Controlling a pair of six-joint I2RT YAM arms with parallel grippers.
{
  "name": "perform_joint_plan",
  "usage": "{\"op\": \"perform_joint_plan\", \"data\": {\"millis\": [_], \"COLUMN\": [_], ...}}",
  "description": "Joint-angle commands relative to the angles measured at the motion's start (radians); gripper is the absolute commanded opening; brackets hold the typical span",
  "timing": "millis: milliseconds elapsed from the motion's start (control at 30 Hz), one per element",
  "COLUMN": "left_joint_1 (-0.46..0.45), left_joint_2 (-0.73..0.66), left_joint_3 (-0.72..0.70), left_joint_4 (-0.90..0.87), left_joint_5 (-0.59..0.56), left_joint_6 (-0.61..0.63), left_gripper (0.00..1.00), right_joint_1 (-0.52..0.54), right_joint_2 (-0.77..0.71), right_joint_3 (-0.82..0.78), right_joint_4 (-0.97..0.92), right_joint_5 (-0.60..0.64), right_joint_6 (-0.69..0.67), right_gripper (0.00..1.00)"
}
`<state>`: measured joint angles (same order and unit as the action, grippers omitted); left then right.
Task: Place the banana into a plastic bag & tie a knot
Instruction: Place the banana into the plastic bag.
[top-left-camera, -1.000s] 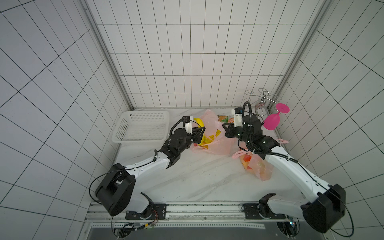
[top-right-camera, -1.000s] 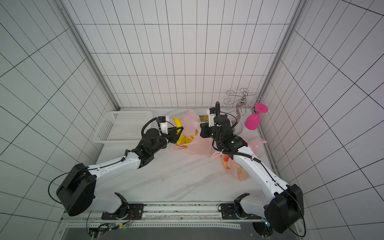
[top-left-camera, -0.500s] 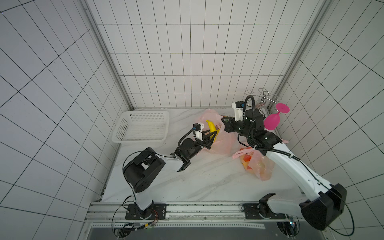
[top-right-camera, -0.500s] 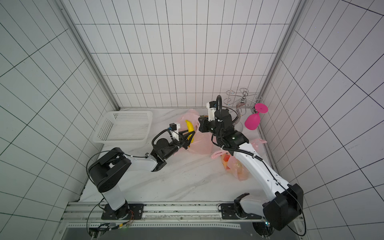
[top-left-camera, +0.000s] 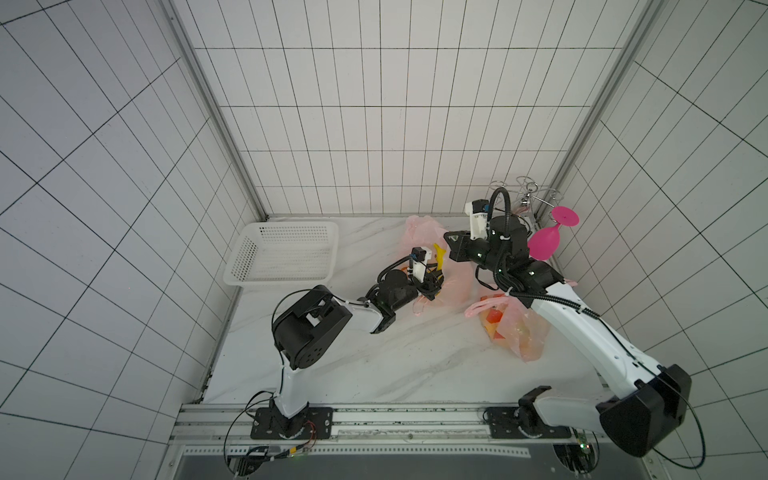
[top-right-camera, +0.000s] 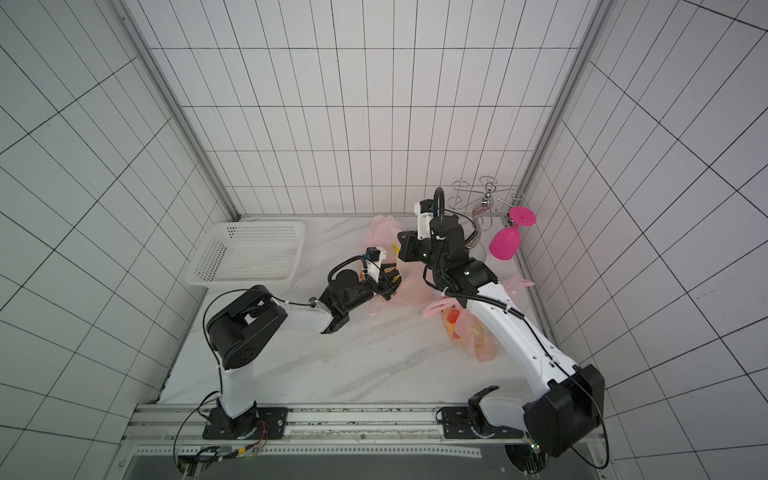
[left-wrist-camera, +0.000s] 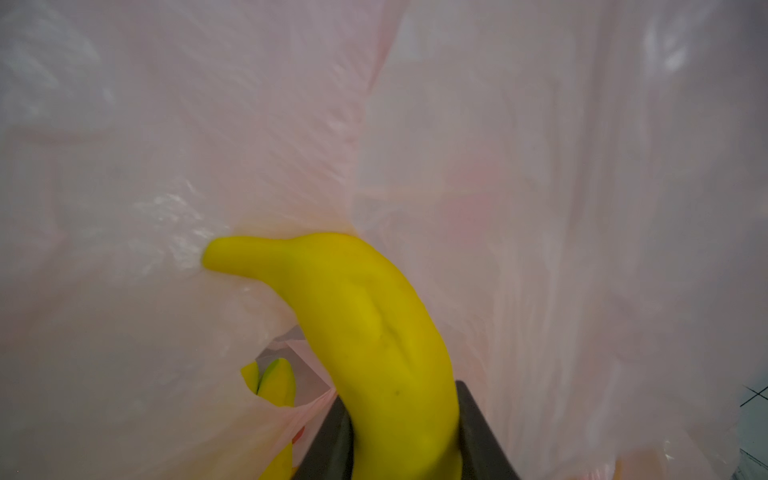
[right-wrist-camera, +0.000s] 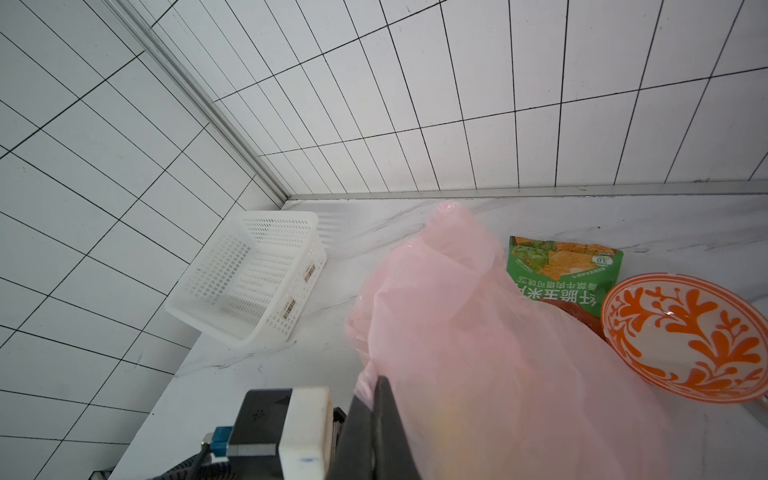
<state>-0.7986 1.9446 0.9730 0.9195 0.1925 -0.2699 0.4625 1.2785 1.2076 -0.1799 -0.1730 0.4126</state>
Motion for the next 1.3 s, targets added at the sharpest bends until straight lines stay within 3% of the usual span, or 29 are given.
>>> {"op": "perform_joint_plan", "data": {"millis": [0,233,533,633,800,1033,1267], "left_joint_1": [-0.006,-0.003,-0.007,-0.020,-0.019,-0.005,-0.004], "left_joint_2": [0.012,-0.047,-0.040,-0.066,-0.144,-0.271,-0.394], "left_joint_3": [0.028,-0.138,-0.134,-0.106,-0.148,-0.189,-0.221], "left_joint_4": [-0.158,0.054,0.034,-0.083,-0.106,-0.177,-0.307], "left_joint_5": [0.032,-0.015,0.087,0.075,0.076,-0.050,-0.308], "left_joint_6": [0.096,0.163,0.220,0.269,0.278,0.187,0.211], "left_gripper": [0.32,0.37,0.41,0.65,0.78,0.81,0.80], "right_joint_1": [-0.008,-0.017,-0.025,-0.032,-0.055,-0.074,-0.084], "right_joint_2": [-0.001,-0.017,-0.030,-0.025,-0.016,-0.002,-0.015], "right_joint_3": [0.117,0.095,0.084,0.084,0.080,0.067,0.063], "right_joint_4": [0.002,0.002,0.003,0.003,0.003,0.004,0.001], "right_joint_5": [-0.005,0.018,0.024,0.027,0.027,0.026,0.017], "right_joint_6": [-0.006,-0.008,-0.009,-0.012,-0.017,-0.027,-0.034], "right_gripper": [0.00,0.00,0.00,0.00,0.00,0.00,0.00]}}
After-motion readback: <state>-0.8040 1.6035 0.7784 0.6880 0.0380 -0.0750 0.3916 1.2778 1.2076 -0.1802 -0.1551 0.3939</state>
